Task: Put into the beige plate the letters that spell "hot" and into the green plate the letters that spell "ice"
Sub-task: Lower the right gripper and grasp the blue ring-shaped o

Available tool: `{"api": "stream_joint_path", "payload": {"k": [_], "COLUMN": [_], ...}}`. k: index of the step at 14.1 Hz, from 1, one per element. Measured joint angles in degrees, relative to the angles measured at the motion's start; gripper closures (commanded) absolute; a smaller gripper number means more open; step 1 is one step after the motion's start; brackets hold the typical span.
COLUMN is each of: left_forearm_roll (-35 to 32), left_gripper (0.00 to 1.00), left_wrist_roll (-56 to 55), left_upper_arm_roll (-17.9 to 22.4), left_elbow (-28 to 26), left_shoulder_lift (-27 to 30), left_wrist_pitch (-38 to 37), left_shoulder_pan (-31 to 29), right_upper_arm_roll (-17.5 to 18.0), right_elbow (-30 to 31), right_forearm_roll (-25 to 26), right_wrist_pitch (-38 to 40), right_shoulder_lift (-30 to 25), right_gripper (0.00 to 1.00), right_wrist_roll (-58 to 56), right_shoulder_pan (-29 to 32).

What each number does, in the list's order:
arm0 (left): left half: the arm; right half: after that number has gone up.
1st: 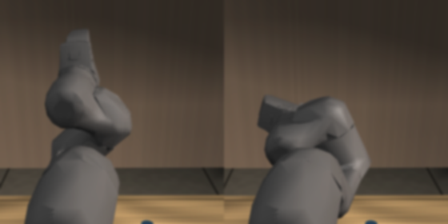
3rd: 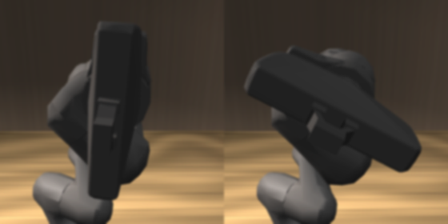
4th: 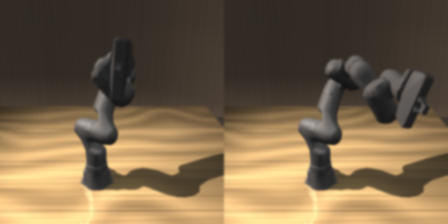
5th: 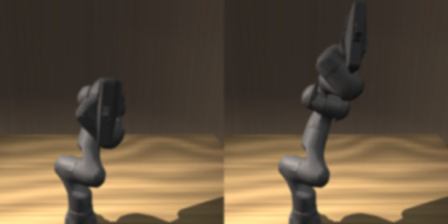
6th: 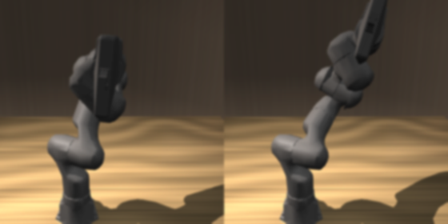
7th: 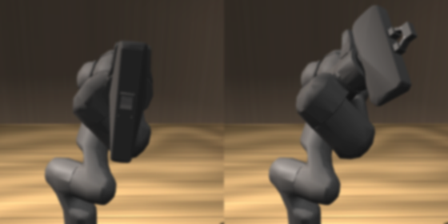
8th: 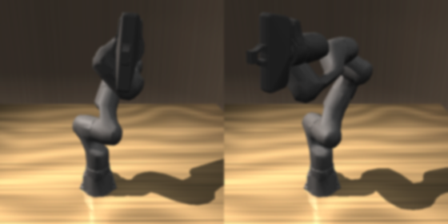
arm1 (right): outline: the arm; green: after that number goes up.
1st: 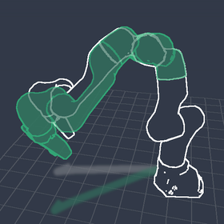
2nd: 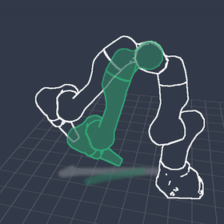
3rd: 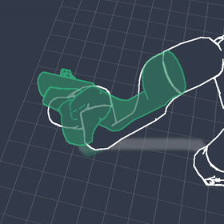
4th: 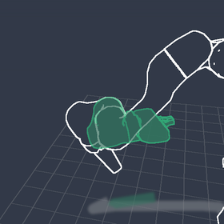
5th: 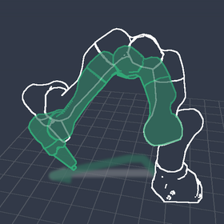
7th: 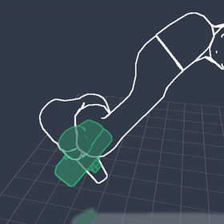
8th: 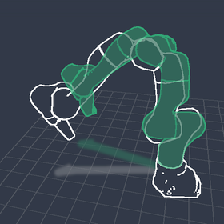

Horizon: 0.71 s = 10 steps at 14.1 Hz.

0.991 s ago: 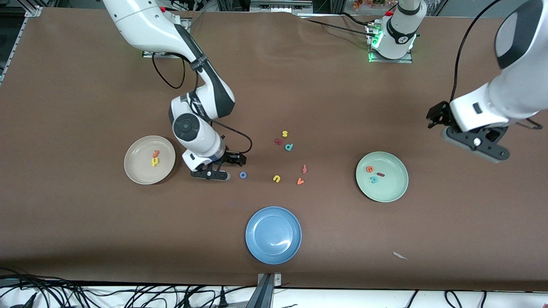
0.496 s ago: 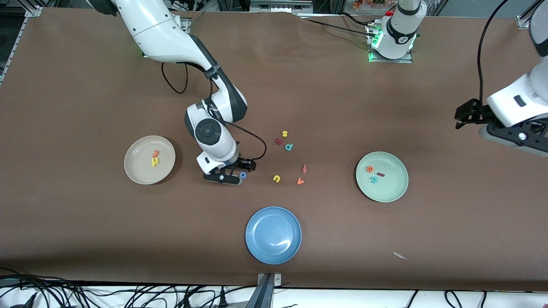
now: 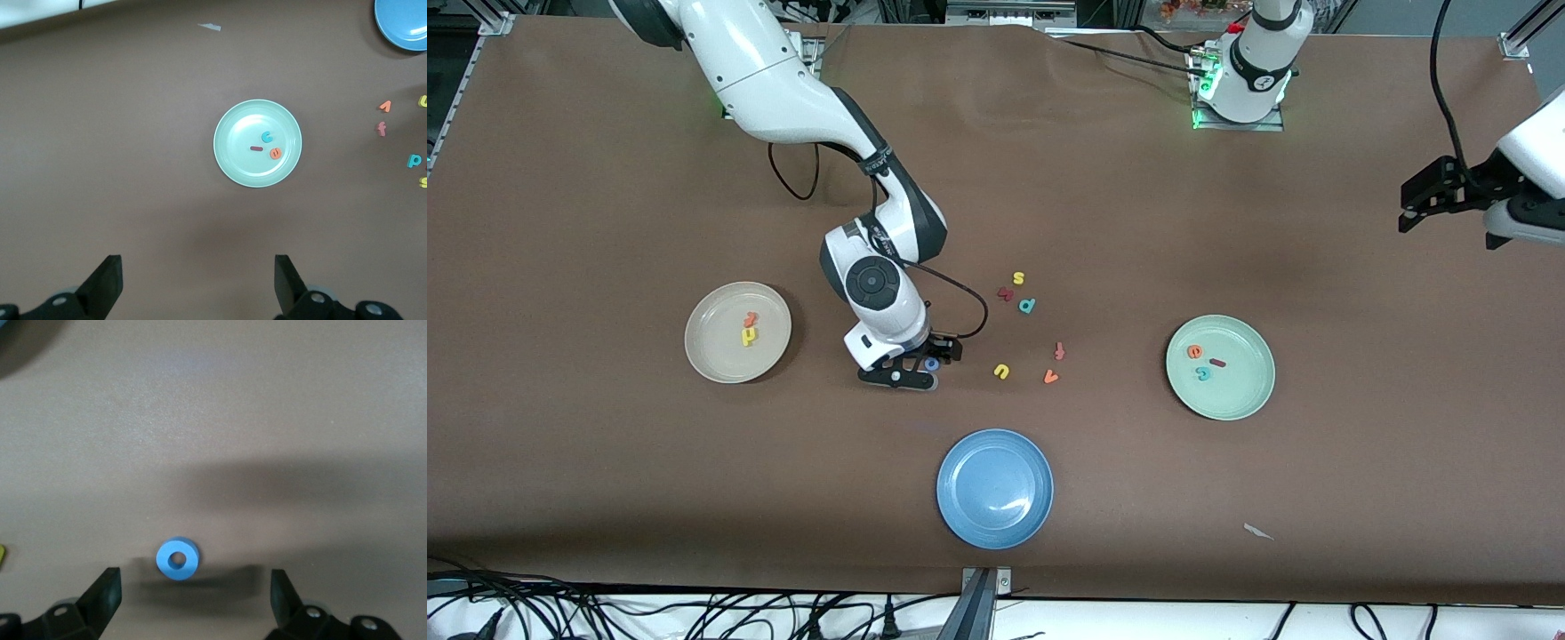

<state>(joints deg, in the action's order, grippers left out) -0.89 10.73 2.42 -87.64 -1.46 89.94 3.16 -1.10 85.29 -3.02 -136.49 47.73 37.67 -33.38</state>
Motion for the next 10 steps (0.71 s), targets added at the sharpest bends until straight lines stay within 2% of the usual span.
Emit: {"api": "stream_joint_path", "payload": {"k": [4,10], "left_forearm_roll": [-0.1,-0.6], "left_gripper": [0.00,0.00], "left_wrist_roll": [0.0,-0.3], "left_upper_arm_roll": [0.5,0.6], "left_elbow": [-1.3,-1.3], "left_shoulder_lift": [0.4,0.4], "left_wrist_pitch": [0.3,0.6], "left_shoulder_pan": [0.0,0.0], "right_upper_arm_roll": [0.0,-0.1], "right_elbow": [-0.7,-1.4], "right_forearm_roll": [0.0,0.1], "right_wrist_pitch": [0.0,0.3], "right_shoulder_lift": [1.1,1.2], "right_gripper": [0.29,0.46], "right_wrist_roll": [0.0,0.0], "right_shoulder_pan": [0.0,-0.1]}}
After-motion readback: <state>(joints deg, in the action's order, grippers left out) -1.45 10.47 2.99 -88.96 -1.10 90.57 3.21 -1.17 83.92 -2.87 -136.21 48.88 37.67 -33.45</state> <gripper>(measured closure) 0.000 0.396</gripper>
